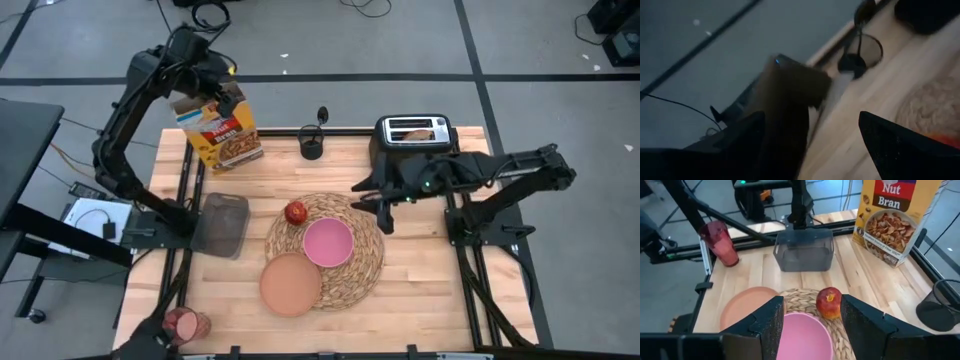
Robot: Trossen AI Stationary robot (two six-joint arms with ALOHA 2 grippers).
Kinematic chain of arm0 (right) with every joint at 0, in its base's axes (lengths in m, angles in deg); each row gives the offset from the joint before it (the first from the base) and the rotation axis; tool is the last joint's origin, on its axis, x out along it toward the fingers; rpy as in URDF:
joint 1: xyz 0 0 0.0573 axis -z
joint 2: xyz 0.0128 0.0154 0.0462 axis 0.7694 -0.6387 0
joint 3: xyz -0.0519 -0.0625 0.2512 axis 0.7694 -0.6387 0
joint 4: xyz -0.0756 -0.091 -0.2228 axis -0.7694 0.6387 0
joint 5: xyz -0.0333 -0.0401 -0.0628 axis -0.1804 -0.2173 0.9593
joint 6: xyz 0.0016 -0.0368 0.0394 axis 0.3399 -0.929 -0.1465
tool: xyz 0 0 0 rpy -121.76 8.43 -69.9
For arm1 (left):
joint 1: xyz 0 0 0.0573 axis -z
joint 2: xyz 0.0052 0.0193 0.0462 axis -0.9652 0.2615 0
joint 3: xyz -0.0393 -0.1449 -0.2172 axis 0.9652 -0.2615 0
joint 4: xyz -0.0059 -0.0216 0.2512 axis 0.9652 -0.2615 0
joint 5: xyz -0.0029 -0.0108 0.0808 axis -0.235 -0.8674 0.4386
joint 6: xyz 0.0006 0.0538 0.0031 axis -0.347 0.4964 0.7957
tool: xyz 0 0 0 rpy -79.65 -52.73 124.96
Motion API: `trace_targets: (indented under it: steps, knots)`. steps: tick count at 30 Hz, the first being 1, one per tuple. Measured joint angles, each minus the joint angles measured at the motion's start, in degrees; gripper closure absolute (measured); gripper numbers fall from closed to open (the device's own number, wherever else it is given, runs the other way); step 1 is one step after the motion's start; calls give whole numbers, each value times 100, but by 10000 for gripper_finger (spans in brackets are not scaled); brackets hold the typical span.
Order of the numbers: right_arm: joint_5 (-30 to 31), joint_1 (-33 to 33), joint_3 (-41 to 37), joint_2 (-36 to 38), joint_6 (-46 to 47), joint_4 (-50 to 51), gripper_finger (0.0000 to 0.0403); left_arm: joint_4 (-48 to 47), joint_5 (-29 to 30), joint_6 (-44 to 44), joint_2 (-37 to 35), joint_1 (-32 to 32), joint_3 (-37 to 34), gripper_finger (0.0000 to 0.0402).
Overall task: Arrange a breakfast setting
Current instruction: Pour the cereal into the pink bowl
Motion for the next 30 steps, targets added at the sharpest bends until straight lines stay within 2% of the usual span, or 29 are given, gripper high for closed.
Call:
trace_targets:
  steps: [8, 13, 19, 27, 30]
  knots:
    - [-515, 457, 0, 125, -563, 192, 201, -513, -101, 424, 0, -9, -549, 75]
    - [-527, 620, 0, 425, -916, 190, 200, -549, 268, 408, -2, 9, -990, 101]
    - [-497, 759, 0, 766, -1254, 185, 201, -615, 322, 381, -2, 111, -1110, 191]
    - [-404, 809, 0, 1036, -1380, 176, 199, -613, 402, 400, -11, 234, -1099, 379]
    - [-315, 809, 0, 1004, -1362, 209, 197, -656, 408, 390, -29, 243, -1067, 389]
